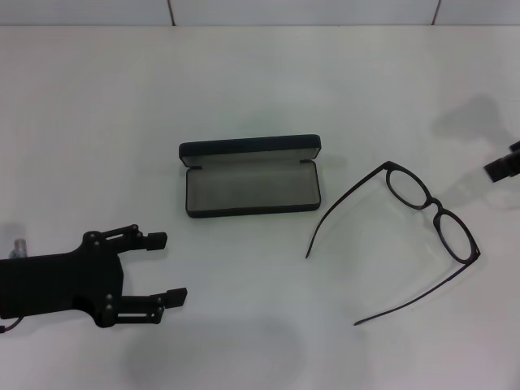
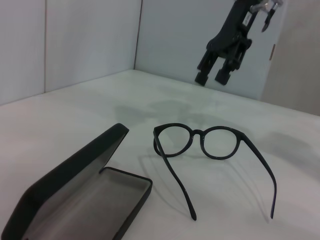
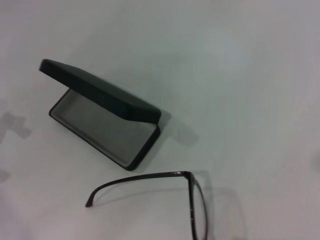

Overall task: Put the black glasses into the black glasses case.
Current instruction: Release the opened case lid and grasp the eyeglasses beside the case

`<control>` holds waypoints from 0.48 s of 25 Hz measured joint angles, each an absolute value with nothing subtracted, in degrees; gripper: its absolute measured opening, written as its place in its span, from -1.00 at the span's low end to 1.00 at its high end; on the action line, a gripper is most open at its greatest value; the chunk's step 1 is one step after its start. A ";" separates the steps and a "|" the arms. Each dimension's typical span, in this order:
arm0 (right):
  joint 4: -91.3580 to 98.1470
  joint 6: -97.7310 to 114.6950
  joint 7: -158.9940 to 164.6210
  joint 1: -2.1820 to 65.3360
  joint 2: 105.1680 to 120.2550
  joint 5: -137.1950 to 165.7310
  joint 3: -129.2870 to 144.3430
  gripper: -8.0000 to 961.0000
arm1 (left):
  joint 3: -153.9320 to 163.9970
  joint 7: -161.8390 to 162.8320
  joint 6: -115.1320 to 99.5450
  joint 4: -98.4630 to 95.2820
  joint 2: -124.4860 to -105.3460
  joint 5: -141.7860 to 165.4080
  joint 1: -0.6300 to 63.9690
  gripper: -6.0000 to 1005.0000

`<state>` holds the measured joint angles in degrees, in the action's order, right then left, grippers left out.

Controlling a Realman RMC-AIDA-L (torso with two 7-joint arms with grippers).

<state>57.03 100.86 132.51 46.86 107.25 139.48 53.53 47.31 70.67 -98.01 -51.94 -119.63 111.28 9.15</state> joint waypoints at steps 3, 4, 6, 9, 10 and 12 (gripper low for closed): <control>55.45 100.87 135.57 49.25 108.59 141.99 53.57 0.57 | 47.29 70.67 -98.03 -51.92 -119.64 111.28 9.64 0.75; 54.25 100.80 136.66 50.54 109.14 142.56 53.74 0.57 | 47.28 70.67 -98.03 -51.85 -119.62 111.28 9.80 0.75; 52.72 100.48 137.52 52.10 109.83 143.09 54.26 0.57 | 47.28 70.66 -98.03 -51.75 -119.59 111.28 10.06 0.75; 50.42 99.24 138.09 54.30 111.66 145.22 55.06 0.57 | 47.27 70.67 -98.00 -51.74 -119.59 111.28 10.28 0.75; 49.80 98.78 138.14 54.78 112.39 146.26 55.18 0.57 | 47.27 70.67 -98.00 -51.75 -119.59 111.28 10.29 0.75; 48.80 97.91 138.28 55.43 113.63 148.32 55.70 0.56 | 47.20 70.55 -97.95 -51.88 -119.60 111.27 10.28 0.75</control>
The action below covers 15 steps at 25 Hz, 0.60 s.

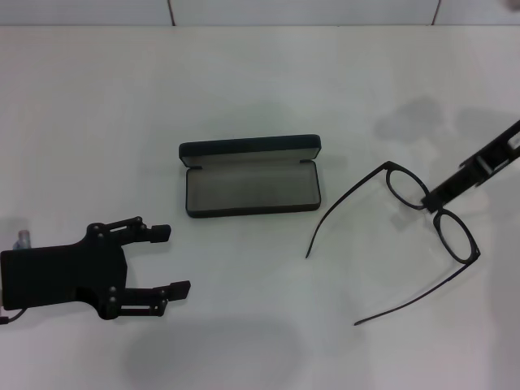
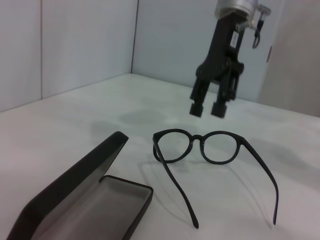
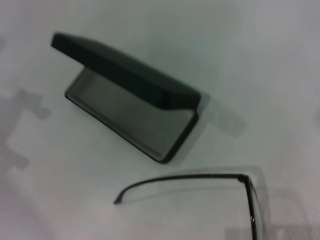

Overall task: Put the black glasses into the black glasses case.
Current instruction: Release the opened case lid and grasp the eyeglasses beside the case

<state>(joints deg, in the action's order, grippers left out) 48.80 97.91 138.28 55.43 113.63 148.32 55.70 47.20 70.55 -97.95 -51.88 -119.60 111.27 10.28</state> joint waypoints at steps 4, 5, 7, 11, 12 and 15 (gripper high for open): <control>47.87 95.85 139.97 55.78 114.89 150.67 58.98 0.56 | 46.99 70.35 -97.82 -51.95 -119.61 111.27 10.15 0.75; 47.78 95.39 140.29 55.75 115.01 150.86 59.60 0.56 | 46.95 70.35 -97.79 -51.96 -119.62 111.26 10.15 0.75; 47.53 94.69 140.67 55.69 115.16 151.02 60.18 0.56 | 46.90 70.39 -97.77 -51.99 -119.62 111.26 10.16 0.75; 47.21 92.28 142.25 55.56 115.19 151.64 60.49 0.56 | 46.90 70.51 -97.75 -52.05 -119.65 111.26 10.29 0.75; 46.96 91.56 142.72 55.55 115.20 151.75 60.82 0.56 | 46.89 70.48 -97.73 -52.04 -119.67 111.26 10.29 0.75; 46.03 89.25 144.11 55.70 115.31 151.81 62.95 0.56 | 46.91 70.39 -97.66 -51.95 -119.70 111.26 10.29 0.75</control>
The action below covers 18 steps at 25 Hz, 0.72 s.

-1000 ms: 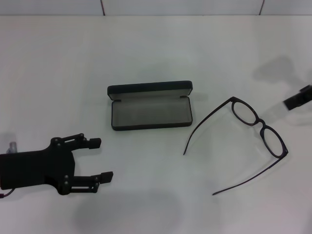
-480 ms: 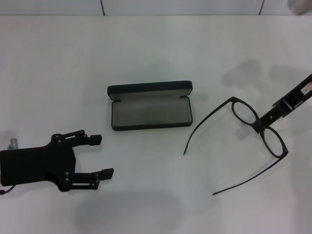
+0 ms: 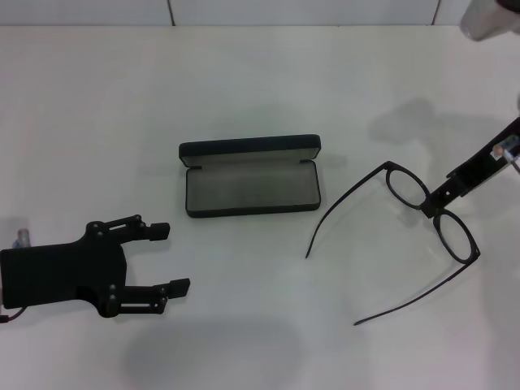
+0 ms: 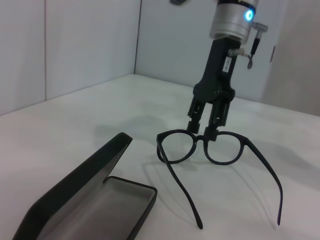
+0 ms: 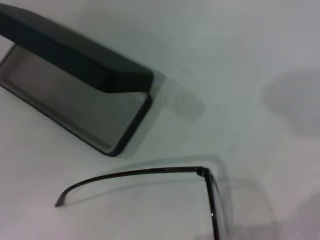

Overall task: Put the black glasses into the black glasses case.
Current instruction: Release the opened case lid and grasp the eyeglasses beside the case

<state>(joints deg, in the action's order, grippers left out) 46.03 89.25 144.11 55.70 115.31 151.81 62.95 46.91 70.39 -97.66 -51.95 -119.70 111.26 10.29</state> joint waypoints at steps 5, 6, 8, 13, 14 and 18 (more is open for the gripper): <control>45.81 87.49 144.84 55.72 115.70 151.40 65.53 0.56 | 46.93 70.38 -97.64 -51.99 -119.67 111.26 10.28 0.75; 45.81 87.37 144.85 55.72 115.77 151.31 65.57 0.56 | 46.93 70.37 -97.64 -51.99 -119.65 111.26 10.28 0.75; 45.69 87.14 144.86 55.72 115.86 151.17 65.66 0.56 | 46.93 70.34 -97.64 -52.01 -119.65 111.22 10.28 0.75; 44.87 87.00 144.88 55.93 116.00 151.03 66.32 0.56 | 46.93 70.26 -97.64 -52.08 -119.62 111.24 10.34 0.75; 44.71 87.00 144.88 55.95 116.01 150.96 66.47 0.56 | 46.90 70.23 -97.64 -52.12 -119.61 111.24 10.35 0.75; 44.49 86.71 144.89 56.01 116.02 150.47 66.74 0.55 | 46.86 70.22 -97.60 -52.14 -119.62 111.23 10.37 0.75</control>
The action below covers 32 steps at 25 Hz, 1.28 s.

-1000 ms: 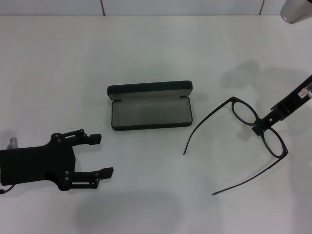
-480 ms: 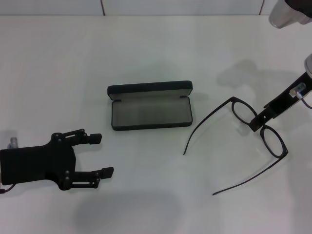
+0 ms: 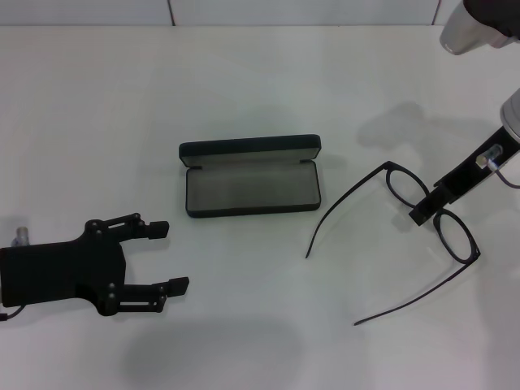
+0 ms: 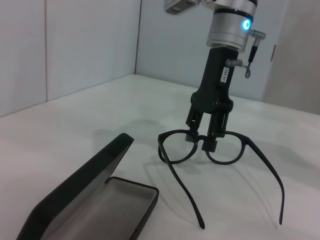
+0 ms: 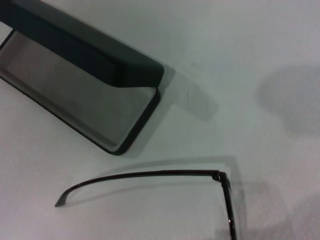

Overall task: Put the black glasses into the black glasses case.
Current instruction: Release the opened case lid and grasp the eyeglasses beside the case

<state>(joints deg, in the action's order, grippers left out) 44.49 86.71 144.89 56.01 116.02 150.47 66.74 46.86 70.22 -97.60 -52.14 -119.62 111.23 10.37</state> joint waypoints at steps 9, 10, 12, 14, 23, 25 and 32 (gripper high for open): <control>46.62 86.62 144.71 55.15 116.11 149.10 73.16 0.27 | 46.84 70.14 -97.14 -52.18 -119.61 111.26 10.15 0.75; 47.05 86.62 144.76 55.01 116.11 149.07 73.36 0.23 | 46.84 70.13 -97.12 -52.20 -119.61 111.27 10.14 0.75; 47.74 86.66 144.79 54.77 116.11 149.01 73.46 0.15 | 46.84 70.13 -97.11 -52.20 -119.62 111.27 10.16 0.75; 47.89 86.63 144.83 54.69 116.10 148.94 73.47 0.02 | 46.84 70.13 -97.07 -52.21 -119.62 111.27 10.16 0.75; 48.33 86.69 144.85 54.21 116.10 148.69 73.48 -0.79 | 46.85 70.25 -97.01 -52.21 -119.62 111.27 10.23 0.75; 49.03 86.99 144.81 53.82 116.10 148.51 73.52 -0.80 | 46.84 70.25 -97.01 -52.21 -119.62 111.27 10.19 0.75; 51.45 88.52 144.43 52.82 115.91 147.88 73.29 -0.81 | 46.84 70.43 -97.04 -52.21 -119.62 111.18 10.07 0.74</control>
